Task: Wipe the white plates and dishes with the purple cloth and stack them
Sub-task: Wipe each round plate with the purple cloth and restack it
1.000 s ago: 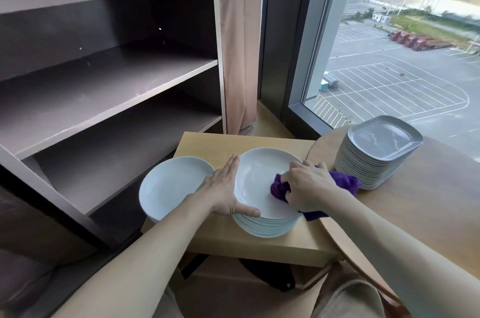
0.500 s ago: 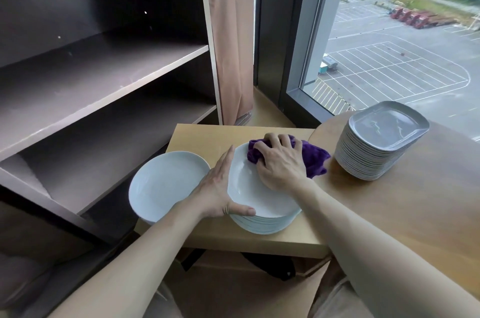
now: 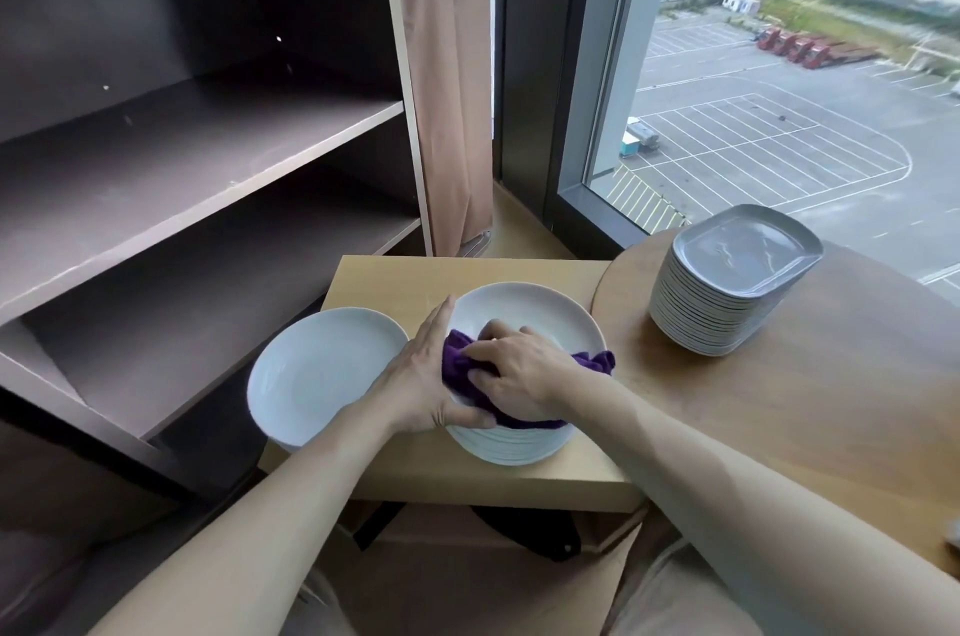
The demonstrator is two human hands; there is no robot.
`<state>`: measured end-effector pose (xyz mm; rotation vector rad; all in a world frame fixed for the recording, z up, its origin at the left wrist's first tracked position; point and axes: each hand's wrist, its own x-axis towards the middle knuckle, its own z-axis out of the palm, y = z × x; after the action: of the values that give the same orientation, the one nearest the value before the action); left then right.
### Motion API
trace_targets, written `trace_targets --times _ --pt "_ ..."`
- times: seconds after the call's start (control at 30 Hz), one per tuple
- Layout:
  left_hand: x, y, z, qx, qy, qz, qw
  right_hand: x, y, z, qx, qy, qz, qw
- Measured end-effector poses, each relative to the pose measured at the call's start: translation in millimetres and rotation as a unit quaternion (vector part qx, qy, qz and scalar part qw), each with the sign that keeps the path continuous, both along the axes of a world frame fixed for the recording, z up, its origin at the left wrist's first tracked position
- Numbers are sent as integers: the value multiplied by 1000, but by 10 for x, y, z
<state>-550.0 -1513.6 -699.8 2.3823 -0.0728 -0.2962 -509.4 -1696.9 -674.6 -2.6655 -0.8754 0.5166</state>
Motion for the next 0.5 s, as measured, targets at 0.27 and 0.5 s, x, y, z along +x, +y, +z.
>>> trace_targets --times 0.27,0.5 --pt "-9 4 29 36 0 -15 999 -115 -355 55 -38 -113 15 993" --pt "-8 25 -12 20 -19 -22 999 137 -637 -3 -40 -142 -36 988"
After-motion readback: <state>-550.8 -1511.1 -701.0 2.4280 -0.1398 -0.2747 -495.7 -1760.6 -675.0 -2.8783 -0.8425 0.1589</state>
